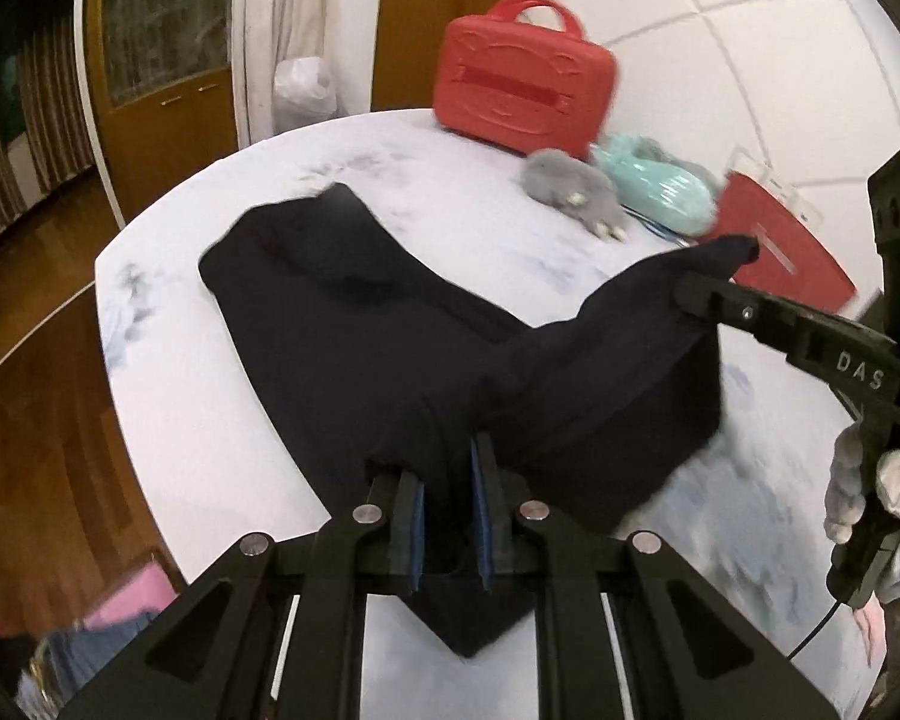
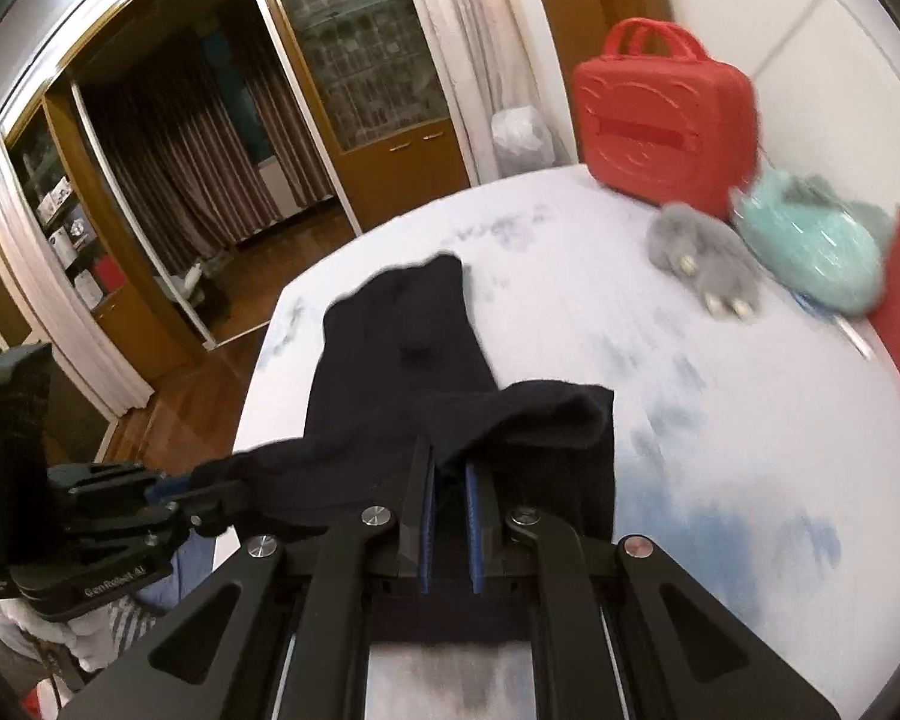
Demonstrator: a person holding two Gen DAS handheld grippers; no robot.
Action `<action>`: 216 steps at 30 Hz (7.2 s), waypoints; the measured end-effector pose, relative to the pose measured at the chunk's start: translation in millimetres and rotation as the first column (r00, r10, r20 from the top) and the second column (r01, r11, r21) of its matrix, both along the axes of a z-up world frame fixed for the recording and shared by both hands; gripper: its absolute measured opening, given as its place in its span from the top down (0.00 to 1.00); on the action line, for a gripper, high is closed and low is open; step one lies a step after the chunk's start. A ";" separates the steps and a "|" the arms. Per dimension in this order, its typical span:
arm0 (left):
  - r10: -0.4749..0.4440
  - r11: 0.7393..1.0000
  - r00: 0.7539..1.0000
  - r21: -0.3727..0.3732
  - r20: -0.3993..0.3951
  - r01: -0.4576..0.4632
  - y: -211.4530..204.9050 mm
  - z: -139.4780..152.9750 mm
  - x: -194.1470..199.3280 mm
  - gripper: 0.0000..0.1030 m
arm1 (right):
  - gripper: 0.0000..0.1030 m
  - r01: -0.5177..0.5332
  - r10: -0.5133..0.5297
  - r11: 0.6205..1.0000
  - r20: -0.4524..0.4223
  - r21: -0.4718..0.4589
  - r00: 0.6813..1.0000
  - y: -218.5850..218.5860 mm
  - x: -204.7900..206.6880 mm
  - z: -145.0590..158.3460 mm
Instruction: Fold clothes
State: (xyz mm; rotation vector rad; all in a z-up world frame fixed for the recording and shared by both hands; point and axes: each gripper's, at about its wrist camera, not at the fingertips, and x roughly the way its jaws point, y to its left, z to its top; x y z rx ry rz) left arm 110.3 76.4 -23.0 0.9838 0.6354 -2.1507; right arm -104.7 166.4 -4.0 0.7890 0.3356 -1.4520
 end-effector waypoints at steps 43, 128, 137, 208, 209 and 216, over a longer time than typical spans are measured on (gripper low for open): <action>0.059 0.991 0.991 0.116 0.119 -0.073 -221.9 -46.0 -15.9 0.35 | 0.49 0.031 -0.046 0.950 0.038 0.312 0.998 -133.9 -51.7 -83.0; 0.004 0.989 1.000 0.146 0.023 -0.007 -293.9 -5.6 24.5 0.37 | 0.05 0.107 -0.117 0.983 0.060 0.149 0.991 -250.2 -51.8 -21.5; -0.063 0.979 0.995 0.199 0.073 0.048 -234.7 -46.9 -12.8 0.89 | 0.83 0.013 -0.033 0.957 0.064 0.290 0.997 -209.2 -7.6 -57.4; 0.058 0.961 0.998 0.269 0.032 -0.065 -261.4 -88.0 -1.2 0.73 | 0.61 0.040 -0.138 0.902 0.200 0.429 0.970 -276.5 -16.4 -129.3; 0.059 0.960 0.998 0.272 0.023 -0.063 -263.6 -87.9 -1.1 0.73 | 0.61 0.041 -0.142 0.904 0.206 0.426 0.968 -277.1 -17.8 -129.6; 0.048 0.970 0.999 0.238 0.021 -0.052 -262.5 -87.0 -1.6 0.74 | 0.46 0.045 -0.106 0.914 0.129 0.403 0.986 -280.2 -1.9 -125.7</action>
